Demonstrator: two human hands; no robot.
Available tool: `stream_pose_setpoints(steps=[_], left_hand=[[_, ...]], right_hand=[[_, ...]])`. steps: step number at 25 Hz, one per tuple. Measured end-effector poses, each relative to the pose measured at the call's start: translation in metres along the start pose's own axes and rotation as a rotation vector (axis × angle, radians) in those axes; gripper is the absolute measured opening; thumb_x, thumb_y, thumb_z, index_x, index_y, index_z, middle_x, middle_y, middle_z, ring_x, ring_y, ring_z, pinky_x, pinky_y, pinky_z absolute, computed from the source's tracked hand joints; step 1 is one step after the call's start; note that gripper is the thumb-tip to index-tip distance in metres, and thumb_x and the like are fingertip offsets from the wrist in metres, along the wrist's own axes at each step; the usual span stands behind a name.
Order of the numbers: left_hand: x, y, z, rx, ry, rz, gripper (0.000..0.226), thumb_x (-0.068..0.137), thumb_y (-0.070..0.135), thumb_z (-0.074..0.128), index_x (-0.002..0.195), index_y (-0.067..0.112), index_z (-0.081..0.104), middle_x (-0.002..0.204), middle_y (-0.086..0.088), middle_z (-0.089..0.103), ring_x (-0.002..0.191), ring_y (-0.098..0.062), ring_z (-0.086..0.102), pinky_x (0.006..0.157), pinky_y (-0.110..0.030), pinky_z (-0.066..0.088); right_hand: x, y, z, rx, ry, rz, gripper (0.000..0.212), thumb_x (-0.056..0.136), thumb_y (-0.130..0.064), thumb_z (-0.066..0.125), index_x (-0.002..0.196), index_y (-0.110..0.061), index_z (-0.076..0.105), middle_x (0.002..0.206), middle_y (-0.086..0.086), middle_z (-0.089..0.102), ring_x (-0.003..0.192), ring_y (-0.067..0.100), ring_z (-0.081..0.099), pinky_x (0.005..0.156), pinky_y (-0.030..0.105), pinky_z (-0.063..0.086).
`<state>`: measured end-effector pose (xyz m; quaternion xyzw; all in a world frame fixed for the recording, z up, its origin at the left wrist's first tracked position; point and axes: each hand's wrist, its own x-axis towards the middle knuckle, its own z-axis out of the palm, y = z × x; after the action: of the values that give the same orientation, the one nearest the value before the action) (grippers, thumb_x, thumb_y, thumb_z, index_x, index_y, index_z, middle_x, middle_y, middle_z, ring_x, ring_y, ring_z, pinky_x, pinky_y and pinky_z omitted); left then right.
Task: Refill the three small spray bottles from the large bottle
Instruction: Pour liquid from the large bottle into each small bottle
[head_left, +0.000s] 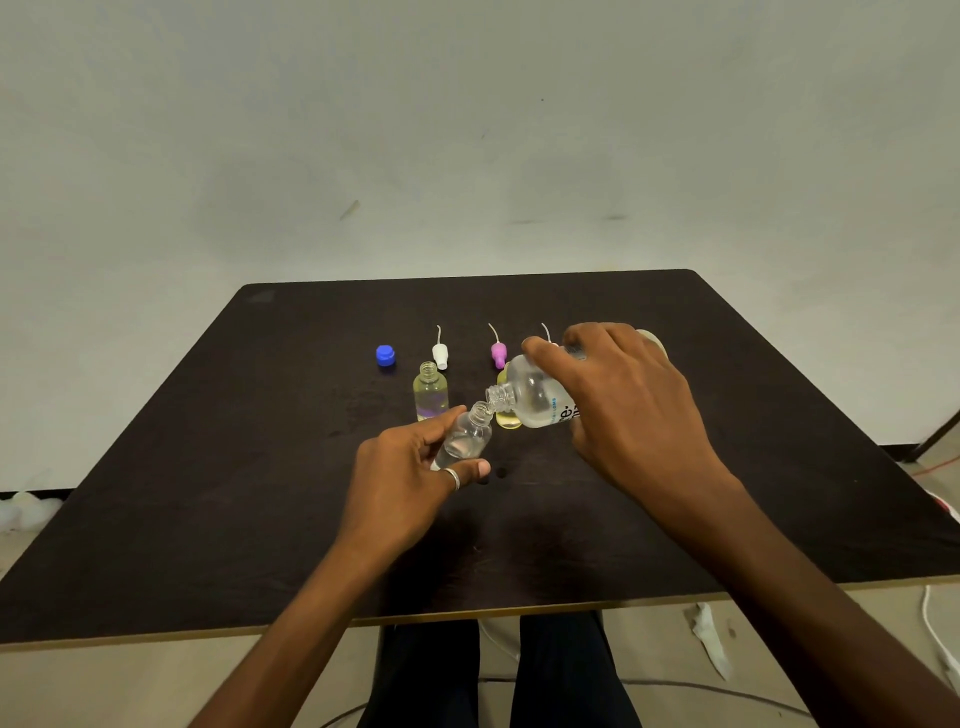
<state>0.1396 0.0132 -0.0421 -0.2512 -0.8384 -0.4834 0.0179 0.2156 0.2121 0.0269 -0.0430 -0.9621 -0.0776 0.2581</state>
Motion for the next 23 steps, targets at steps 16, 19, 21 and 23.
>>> stream_pose_setpoints(steps=[16, 19, 21, 23], left_hand=[[0.0014, -0.0026, 0.0011, 0.008, -0.007, -0.006, 0.068, 0.070, 0.032, 0.088, 0.133, 0.032, 0.062, 0.120, 0.016, 0.070, 0.100, 0.015, 0.063, 0.088, -0.004, 0.046], [0.0017, -0.0031, 0.0010, 0.005, -0.008, -0.009, 0.069, 0.070, 0.033, 0.088, 0.134, 0.031, 0.061, 0.121, 0.015, 0.070, 0.102, 0.013, 0.063, 0.090, -0.006, 0.047], [0.0014, -0.0029, 0.0011, 0.002, -0.012, -0.013, 0.069, 0.070, 0.032, 0.088, 0.134, 0.031, 0.061, 0.122, 0.015, 0.069, 0.104, 0.013, 0.063, 0.090, -0.006, 0.046], [0.0013, -0.0029, 0.0012, 0.004, -0.014, -0.013, 0.069, 0.070, 0.032, 0.088, 0.134, 0.031, 0.061, 0.121, 0.015, 0.070, 0.102, 0.012, 0.063, 0.090, -0.007, 0.047]], right_hand=[[0.0005, 0.0006, 0.0007, -0.011, 0.001, -0.004, 0.080, 0.061, -0.014, 0.086, 0.132, -0.029, 0.052, 0.122, 0.008, 0.060, 0.115, 0.031, 0.055, 0.086, 0.044, 0.050], [0.0004, 0.0001, 0.0005, -0.017, 0.010, -0.003, 0.079, 0.060, -0.014, 0.086, 0.131, -0.029, 0.053, 0.120, 0.008, 0.061, 0.114, 0.031, 0.056, 0.084, 0.043, 0.051], [0.0002, -0.0004, 0.0004, -0.018, 0.014, -0.003, 0.079, 0.060, -0.013, 0.086, 0.131, -0.029, 0.054, 0.120, 0.008, 0.062, 0.113, 0.031, 0.056, 0.083, 0.043, 0.051], [0.0003, -0.0004, 0.0005, -0.017, 0.008, -0.004, 0.080, 0.060, -0.014, 0.086, 0.131, -0.028, 0.053, 0.120, 0.008, 0.062, 0.113, 0.031, 0.056, 0.083, 0.043, 0.051]])
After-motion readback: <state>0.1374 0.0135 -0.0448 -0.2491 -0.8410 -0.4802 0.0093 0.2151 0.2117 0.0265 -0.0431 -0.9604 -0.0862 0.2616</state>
